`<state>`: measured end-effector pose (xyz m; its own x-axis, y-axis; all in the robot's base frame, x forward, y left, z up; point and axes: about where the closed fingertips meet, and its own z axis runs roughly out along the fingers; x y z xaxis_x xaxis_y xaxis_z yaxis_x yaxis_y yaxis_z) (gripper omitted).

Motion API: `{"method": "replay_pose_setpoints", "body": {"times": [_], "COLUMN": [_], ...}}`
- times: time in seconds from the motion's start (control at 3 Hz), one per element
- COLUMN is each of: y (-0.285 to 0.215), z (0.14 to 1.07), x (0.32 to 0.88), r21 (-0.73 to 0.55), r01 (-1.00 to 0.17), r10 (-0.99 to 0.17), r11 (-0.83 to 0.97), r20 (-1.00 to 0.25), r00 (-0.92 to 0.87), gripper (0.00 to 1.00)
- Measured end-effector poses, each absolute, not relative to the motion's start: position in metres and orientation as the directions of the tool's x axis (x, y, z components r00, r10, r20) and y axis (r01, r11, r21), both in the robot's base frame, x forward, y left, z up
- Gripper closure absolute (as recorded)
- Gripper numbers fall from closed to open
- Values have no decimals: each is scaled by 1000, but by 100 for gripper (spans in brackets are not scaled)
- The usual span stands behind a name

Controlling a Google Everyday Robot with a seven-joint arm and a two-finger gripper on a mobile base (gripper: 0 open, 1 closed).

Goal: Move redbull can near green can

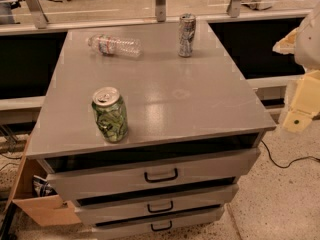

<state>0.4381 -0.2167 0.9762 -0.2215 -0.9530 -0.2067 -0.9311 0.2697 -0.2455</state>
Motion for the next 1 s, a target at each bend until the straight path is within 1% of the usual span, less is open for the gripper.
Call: {"method": "replay_pose_setpoints", "body": {"times": [0.33, 0.67, 1.0], "y": [-217, -221, -228], "z": [976, 979, 973], "x": [438, 457, 510], "r21": [-246, -281, -311], "r01": [-931, -917, -894], "r10": [-953, -943, -913], "r11": [270, 283, 322], "r20": [-207, -255, -350], "r00": [-221, -213, -207], "gripper": [0, 0, 0]}}
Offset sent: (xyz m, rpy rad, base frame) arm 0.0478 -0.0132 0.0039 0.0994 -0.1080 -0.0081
